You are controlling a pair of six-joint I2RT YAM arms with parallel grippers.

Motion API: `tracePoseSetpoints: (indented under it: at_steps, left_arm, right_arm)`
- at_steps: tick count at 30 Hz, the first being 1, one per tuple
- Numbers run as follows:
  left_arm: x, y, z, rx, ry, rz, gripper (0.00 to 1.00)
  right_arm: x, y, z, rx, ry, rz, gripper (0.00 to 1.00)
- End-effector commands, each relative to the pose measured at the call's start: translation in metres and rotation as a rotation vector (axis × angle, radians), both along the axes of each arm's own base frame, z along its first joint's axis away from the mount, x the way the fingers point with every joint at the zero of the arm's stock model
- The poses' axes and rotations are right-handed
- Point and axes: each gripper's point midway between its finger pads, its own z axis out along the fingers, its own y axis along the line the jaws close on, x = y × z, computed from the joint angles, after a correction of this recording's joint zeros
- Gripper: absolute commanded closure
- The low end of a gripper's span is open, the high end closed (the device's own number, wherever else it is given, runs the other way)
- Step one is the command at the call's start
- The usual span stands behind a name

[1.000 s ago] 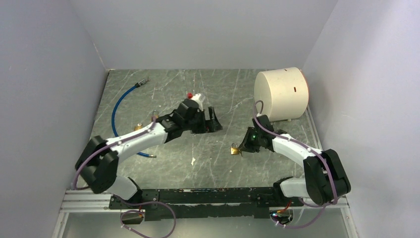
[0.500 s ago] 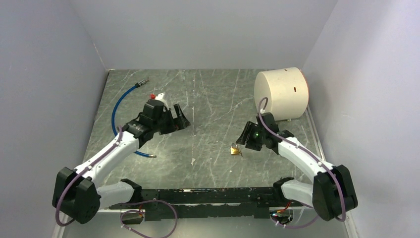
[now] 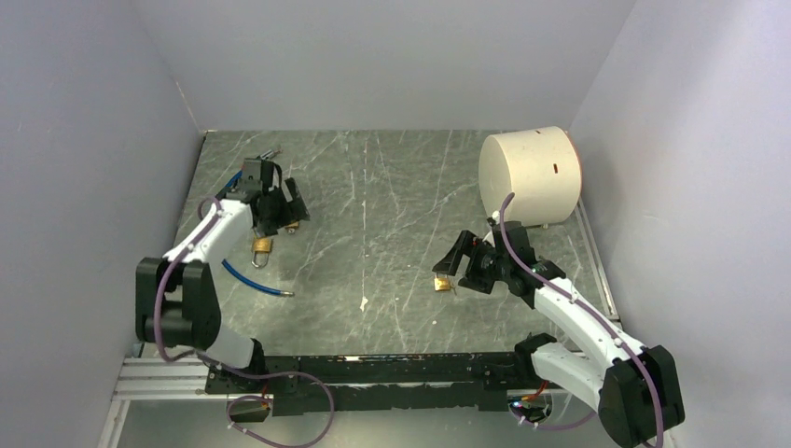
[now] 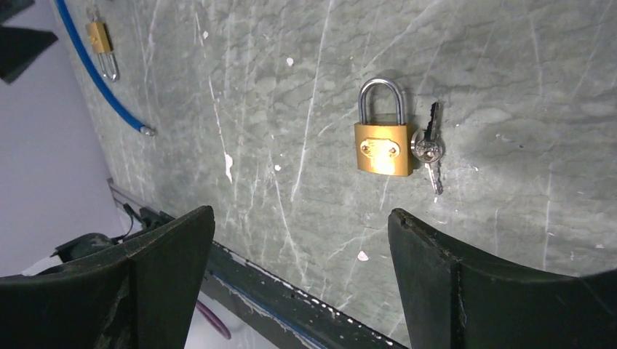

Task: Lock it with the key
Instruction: Move the lock to the center of the board.

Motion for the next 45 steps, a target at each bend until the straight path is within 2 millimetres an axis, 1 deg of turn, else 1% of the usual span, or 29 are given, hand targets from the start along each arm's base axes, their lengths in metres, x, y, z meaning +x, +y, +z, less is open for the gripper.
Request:
tracePoseSetpoints:
  at_steps: [1,4,6,9,11,15,19,22,25,28,31,33,36,38,40,41,43,45]
  left_arm:
    - [0.039,0.031,0.009,0.132,-0.039,0.006,0.09]
    - [0.057,0.039,0.001,0.196,0.011,-0.014,0.09]
    - [0.069,0.039,-0.010,0.217,0.048,-0.054,0.14]
    - [0.080,0.036,-0.019,0.220,0.083,-0.112,0.18]
    - [0.083,0.037,-0.025,0.225,0.100,-0.112,0.18]
    - [0.084,0.035,-0.039,0.173,0.125,-0.128,0.18]
    - [0.081,0.032,-0.056,0.115,0.173,-0.146,0.26]
    - [0.078,0.027,-0.068,0.086,0.194,-0.151,0.27]
    - [0.079,0.027,-0.076,0.084,0.211,-0.148,0.28]
    - [0.080,0.025,-0.079,0.072,0.222,-0.155,0.32]
    - [0.077,0.026,-0.081,0.078,0.243,-0.157,0.40]
    - [0.074,0.031,-0.080,0.103,0.247,-0.141,0.42]
    - [0.067,0.036,-0.079,0.125,0.246,-0.124,0.44]
    - [0.064,0.037,-0.080,0.132,0.243,-0.122,0.47]
    - [0.062,0.037,-0.082,0.148,0.253,-0.125,0.52]
    - [0.061,0.037,-0.083,0.163,0.259,-0.125,0.55]
    - [0.059,0.032,-0.086,0.177,0.271,-0.140,0.59]
    - [0.055,0.023,-0.087,0.168,0.279,-0.157,0.67]
  right_arm:
    - [0.005,0.008,0.014,0.062,-0.032,0.006,0.09]
    - [0.005,0.010,0.015,0.070,-0.030,0.007,0.09]
    - [0.006,0.009,0.016,0.067,-0.023,0.001,0.09]
    - [0.008,0.010,0.018,0.066,-0.025,0.006,0.09]
    - [0.008,0.010,0.017,0.063,-0.018,0.009,0.09]
    - [0.008,0.010,0.017,0.061,-0.013,0.008,0.09]
    - [0.007,0.011,0.018,0.080,-0.021,0.003,0.09]
    - [0.005,0.014,0.021,0.121,-0.048,0.005,0.08]
    - [0.005,0.015,0.027,0.159,-0.075,-0.018,0.05]
    - [0.007,0.014,0.033,0.173,-0.099,-0.040,0.04]
    - [0.009,0.005,0.032,0.143,-0.074,-0.108,0.02]
    - [0.013,-0.001,0.033,0.121,-0.064,-0.152,0.01]
    - [0.018,-0.006,0.043,0.123,-0.118,-0.190,0.01]
    - [0.021,-0.002,0.064,0.170,-0.234,-0.156,0.01]
    - [0.017,0.003,0.070,0.248,-0.285,-0.142,0.01]
    - [0.015,0.005,0.069,0.274,-0.272,-0.148,0.01]
    - [0.009,0.011,0.069,0.291,-0.278,-0.090,0.01]
    - [0.005,0.016,0.058,0.286,-0.226,-0.053,0.01]
